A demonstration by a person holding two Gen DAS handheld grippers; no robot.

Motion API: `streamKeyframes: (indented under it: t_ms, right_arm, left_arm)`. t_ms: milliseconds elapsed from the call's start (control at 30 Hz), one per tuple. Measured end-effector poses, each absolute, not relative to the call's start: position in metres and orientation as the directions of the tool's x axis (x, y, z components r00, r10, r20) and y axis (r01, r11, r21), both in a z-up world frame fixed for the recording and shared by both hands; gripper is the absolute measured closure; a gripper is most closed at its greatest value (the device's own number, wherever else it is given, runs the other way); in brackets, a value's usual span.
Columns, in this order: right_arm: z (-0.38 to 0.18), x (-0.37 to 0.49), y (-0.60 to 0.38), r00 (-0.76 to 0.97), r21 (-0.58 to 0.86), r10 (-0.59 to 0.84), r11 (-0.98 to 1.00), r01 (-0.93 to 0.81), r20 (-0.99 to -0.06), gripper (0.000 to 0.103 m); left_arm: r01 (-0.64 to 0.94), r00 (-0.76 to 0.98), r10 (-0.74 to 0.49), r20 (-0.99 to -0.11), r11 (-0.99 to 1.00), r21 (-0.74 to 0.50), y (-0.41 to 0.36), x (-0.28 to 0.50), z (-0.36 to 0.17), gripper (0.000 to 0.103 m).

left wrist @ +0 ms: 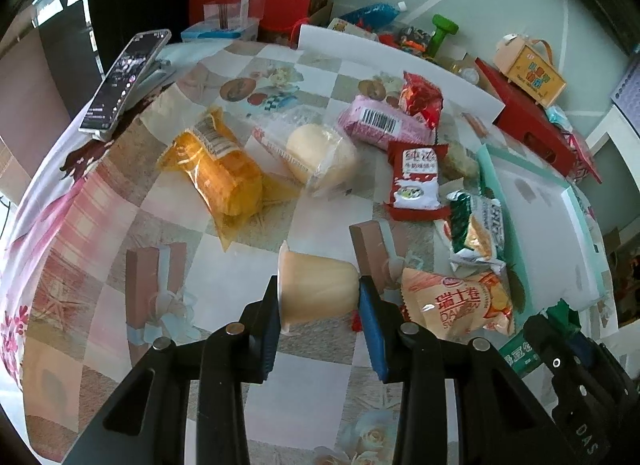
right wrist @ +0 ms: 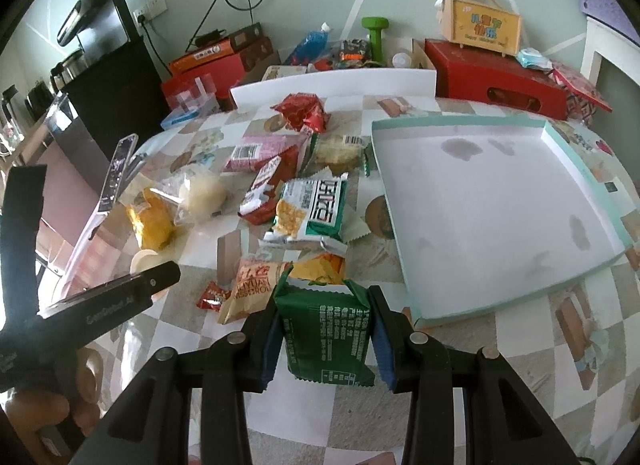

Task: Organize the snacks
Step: 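Lift green pack with right gripper while left gripper lifts the pudding cup, then lower green pack into white tray and open right gripper while left releases cup there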

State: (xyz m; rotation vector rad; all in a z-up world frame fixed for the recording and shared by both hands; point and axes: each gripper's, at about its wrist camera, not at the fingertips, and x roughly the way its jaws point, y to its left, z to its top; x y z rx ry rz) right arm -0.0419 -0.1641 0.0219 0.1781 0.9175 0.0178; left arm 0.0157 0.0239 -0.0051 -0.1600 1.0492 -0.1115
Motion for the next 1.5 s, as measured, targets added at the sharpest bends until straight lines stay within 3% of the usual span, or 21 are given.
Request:
streamKeyframes:
  t_ms: [433,700,1300,1400,1467,1500]
  right_arm:
    - [0.054,-0.025,-0.203,0.724,0.125,-0.01,0.983,0.132,-0.689,0.061]
    - [0.061,-0.012,-0.259,0.741,0.128,-0.118,0.955,0.267,-0.661,0.061]
    - [0.025,-0.004,-0.393,0.622,0.18,-0.278,0.802,0.57,-0.732,0.061]
    - [0.022,-0.006,-0.397,0.61,0.187,-0.275,0.79,0.584,-0.743,0.059]
    - [0.023,-0.006,-0.397,0.613,0.188,-0.272,0.793,0.58,-0.742,0.059]
    - [0.025,-0.007,-0.395,0.616,0.184,-0.273,0.798,0.573,-0.739,0.059]
  left_arm:
    - [0.107,0.547,-0.248,-0.8,0.968,-0.228,-0.013,0.019,0.032,0.065]
    - [0.244,0.552,-0.329,-0.766,0.942,-0.229,-0.079,0.038,0.056,0.065]
    - [0.455,0.433,-0.413,-0.801,0.867,-0.201,-0.224,0.077,0.022,0.065]
    - [0.461,0.428,-0.409,-0.806,0.866,-0.194,-0.228,0.075,0.02,0.058]
    - [0.456,0.439,-0.384,-0.812,0.874,-0.167,-0.228,0.074,0.021,0.044]
    - [0.45,0.445,-0.375,-0.813,0.879,-0.158,-0.226,0.073,0.023,0.043]
